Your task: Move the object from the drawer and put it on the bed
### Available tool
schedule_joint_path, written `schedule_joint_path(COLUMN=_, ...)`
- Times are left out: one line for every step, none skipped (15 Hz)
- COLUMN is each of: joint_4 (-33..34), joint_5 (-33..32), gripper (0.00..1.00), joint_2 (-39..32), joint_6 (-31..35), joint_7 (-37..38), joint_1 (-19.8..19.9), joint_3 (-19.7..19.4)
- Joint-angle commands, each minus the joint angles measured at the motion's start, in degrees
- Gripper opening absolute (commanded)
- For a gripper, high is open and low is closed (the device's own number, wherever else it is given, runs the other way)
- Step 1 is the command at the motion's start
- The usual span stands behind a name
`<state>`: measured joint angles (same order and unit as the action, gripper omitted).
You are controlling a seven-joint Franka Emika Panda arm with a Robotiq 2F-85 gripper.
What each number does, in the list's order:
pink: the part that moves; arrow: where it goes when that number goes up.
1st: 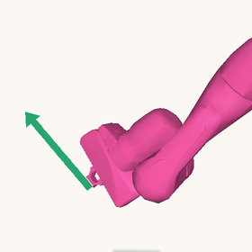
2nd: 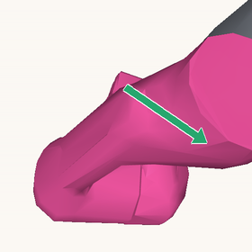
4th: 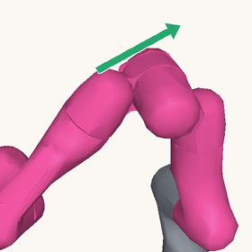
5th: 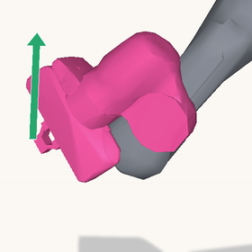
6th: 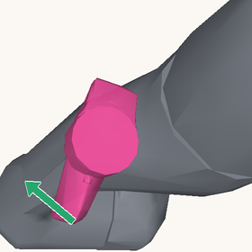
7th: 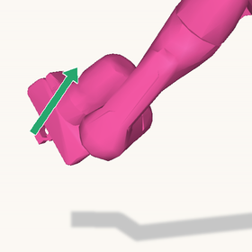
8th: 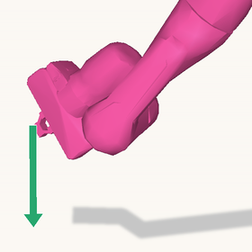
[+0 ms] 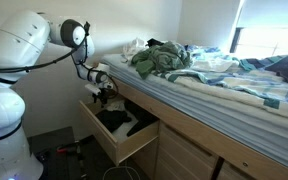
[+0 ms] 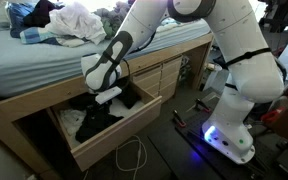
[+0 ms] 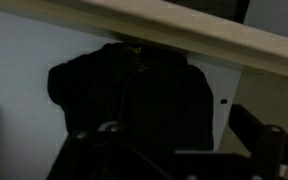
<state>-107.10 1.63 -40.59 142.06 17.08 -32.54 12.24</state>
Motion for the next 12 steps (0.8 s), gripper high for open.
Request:
schedule_joint_path(joint_4=1.0, joint_5=-1.1, gripper=1.0, joint_2=-2.7, joint_6=4.5, joint_7=2.5, joint_1=-1.7, joint_3=-1.0)
schedule_joint_path(joint_4=1.0, joint_5=-1.1, gripper=1.0, joint_2=-3.4, joint_6=6.4, joint_7=3.2, joint_1=-2.2, joint_3=-1.5)
schedule_joint_path(joint_4=1.1, joint_5=-1.3, gripper=1.0, joint_2=-4.2, joint_6=8.0, joint_7=3.9, joint_1=-3.0, joint_3=-2.3)
schedule_joint_path(joint_4=1.3, joint_5=-1.6, gripper=1.0, joint_2=-4.9, joint_6=9.4, joint_7=5.2, joint_1=-4.1, joint_3=-3.3)
schedule_joint_path(joint_4=1.5, joint_5=-2.0, gripper=1.0, joint_2=-5.6, joint_6=10.6, joint_7=6.4, joint_1=-5.4, joint_3=-4.7)
schedule_joint_path(joint_4=1.6, joint_5=-2.9, gripper=1.0, joint_2=-6.1, joint_6=12.0, joint_7=8.7, joint_1=-7.5, joint_3=-7.1)
schedule_joint_path(joint_4=1.8, joint_5=-3.4, gripper=1.0, joint_2=-6.6, joint_6=13.1, joint_7=11.1, joint_1=-9.5, joint_3=-9.3)
schedule_joint_path(joint_4=2.1, joint_5=-4.0, gripper=1.0, joint_2=-7.3, joint_6=14.2, joint_7=13.6, joint_1=-11.7, joint_3=-11.8)
schedule_joint_path(joint_4=2.6, joint_5=-4.2, gripper=1.0, joint_2=-7.9, joint_6=14.8, joint_7=15.3, joint_1=-13.4, joint_3=-13.7)
schedule_joint_path(joint_4=3.3, joint_5=-4.2, gripper=1.0, joint_2=-8.7, joint_6=14.4, joint_7=16.6, joint_1=-14.8, joint_3=-15.1)
schedule_joint_path(joint_4=4.1, joint_5=-3.9, gripper=1.0, joint_2=-9.4, joint_6=13.4, joint_7=17.2, joint_1=-15.8, joint_3=-15.9)
schedule_joint_path(joint_4=4.7, joint_5=-3.4, gripper=1.0, joint_2=-10.0, joint_6=12.5, joint_7=16.5, joint_1=-15.8, joint_3=-15.6)
